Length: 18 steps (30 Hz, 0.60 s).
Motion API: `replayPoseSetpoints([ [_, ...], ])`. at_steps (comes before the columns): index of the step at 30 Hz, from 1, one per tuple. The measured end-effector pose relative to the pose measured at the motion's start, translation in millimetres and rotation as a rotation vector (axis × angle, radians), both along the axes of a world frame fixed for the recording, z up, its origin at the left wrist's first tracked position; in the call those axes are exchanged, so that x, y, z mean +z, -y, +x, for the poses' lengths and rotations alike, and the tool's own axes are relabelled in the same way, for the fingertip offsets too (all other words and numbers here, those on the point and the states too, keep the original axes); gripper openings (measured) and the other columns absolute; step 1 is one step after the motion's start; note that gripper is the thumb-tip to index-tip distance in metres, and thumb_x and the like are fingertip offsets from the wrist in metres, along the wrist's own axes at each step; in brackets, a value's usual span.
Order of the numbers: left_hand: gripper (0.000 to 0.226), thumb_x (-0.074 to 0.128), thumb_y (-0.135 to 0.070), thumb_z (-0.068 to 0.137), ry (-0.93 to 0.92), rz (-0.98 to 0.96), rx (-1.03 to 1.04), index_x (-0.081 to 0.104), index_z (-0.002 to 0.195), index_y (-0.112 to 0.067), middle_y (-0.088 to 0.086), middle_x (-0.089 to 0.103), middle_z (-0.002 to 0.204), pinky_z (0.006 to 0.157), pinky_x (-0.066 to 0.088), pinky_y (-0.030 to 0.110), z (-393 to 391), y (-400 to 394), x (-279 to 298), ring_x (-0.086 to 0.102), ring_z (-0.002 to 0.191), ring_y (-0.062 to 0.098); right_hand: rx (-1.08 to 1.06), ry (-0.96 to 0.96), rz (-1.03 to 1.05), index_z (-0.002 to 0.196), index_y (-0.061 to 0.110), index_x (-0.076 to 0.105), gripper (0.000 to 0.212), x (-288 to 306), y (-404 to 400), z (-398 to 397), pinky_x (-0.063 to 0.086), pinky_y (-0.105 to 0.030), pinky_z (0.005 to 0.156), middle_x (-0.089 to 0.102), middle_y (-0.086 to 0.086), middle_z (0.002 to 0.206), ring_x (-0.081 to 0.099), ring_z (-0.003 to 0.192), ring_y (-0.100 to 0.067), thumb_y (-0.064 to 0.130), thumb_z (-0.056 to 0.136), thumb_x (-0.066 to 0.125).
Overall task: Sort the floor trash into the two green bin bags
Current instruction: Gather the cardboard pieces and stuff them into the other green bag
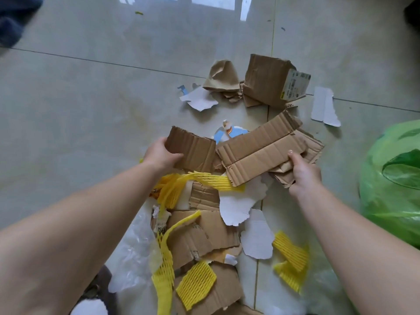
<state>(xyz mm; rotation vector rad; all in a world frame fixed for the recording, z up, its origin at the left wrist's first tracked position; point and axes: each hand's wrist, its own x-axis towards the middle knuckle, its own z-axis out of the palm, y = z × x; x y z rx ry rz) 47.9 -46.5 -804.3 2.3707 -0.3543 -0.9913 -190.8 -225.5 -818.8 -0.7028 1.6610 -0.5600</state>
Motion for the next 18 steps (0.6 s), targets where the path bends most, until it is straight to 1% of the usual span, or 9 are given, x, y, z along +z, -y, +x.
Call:
replayPoseSetpoints([
  [2,0.053,0.074,-0.021,0.080,-0.018,-0.001,0.006,0.052,0.128,-0.013,0.010,0.062,0.121,0.096,0.050,0.044,-2,2,-1,0.060,0.109,0.029,0.024,0.008,0.005,0.102,0.005,0.062,0.039,-3,1,3,0.055,-0.056,0.078,0.063,-0.014,0.076,0.068,0.081,-0.030,0.026,0.071,0.072],
  [5,0.050,0.074,-0.022,0.080,-0.005,-0.005,0.041,0.054,0.125,-0.013,0.010,0.063,0.118,0.094,0.051,0.045,-4,3,-2,0.060,0.107,0.029,0.043,0.026,0.022,0.085,0.010,0.058,0.013,-7,-2,8,0.055,-0.054,0.079,0.059,-0.009,0.055,0.063,0.065,-0.026,0.020,0.081,0.065],
  [7,0.048,0.073,-0.021,0.081,0.000,-0.002,0.068,0.054,0.124,-0.013,0.011,0.062,0.118,0.093,0.052,0.045,-5,2,-3,0.060,0.107,0.030,0.047,0.027,0.031,0.080,0.011,0.056,0.011,-9,-4,10,0.054,-0.055,0.081,0.057,-0.004,0.041,0.061,0.061,-0.025,0.019,0.083,0.063],
  [8,0.048,0.072,-0.021,0.081,-0.001,0.002,0.074,0.053,0.125,-0.013,0.012,0.062,0.118,0.093,0.052,0.045,-6,2,-3,0.059,0.107,0.030,0.052,0.027,0.035,0.079,0.010,0.056,0.012,-9,-5,11,0.054,-0.056,0.081,0.056,-0.003,0.039,0.061,0.061,-0.026,0.019,0.083,0.063],
  [12,0.049,0.070,-0.021,0.083,0.035,0.026,0.062,0.052,0.126,-0.010,0.012,0.061,0.120,0.094,0.050,0.042,-8,3,-5,0.058,0.109,0.031,0.073,0.078,0.048,0.076,0.009,0.054,0.015,-8,-4,13,0.052,-0.061,0.078,0.054,-0.010,0.047,0.060,0.061,-0.029,0.019,0.086,0.059],
  [14,0.048,0.070,-0.021,0.083,0.043,0.032,0.065,0.052,0.125,-0.009,0.013,0.061,0.119,0.094,0.050,0.041,-9,4,-6,0.058,0.108,0.031,0.077,0.111,0.063,0.076,0.008,0.053,0.017,-9,-4,14,0.053,-0.062,0.076,0.053,-0.010,0.047,0.061,0.061,-0.030,0.019,0.087,0.058],
  [16,0.047,0.070,-0.022,0.083,0.042,0.036,0.073,0.051,0.125,-0.010,0.013,0.061,0.119,0.093,0.050,0.041,-9,4,-7,0.058,0.107,0.031,0.083,0.145,0.082,0.077,0.008,0.053,0.017,-9,-4,16,0.055,-0.058,0.072,0.054,-0.009,0.042,0.062,0.060,-0.031,0.019,0.089,0.056],
  [18,0.047,0.070,-0.022,0.083,0.036,0.039,0.076,0.051,0.125,-0.010,0.012,0.060,0.119,0.093,0.050,0.042,-8,5,-8,0.057,0.107,0.031,0.069,0.202,0.108,0.078,0.010,0.054,0.015,-8,-5,18,0.058,-0.049,0.060,0.058,-0.007,0.042,0.065,0.052,-0.026,0.018,0.091,0.053],
])
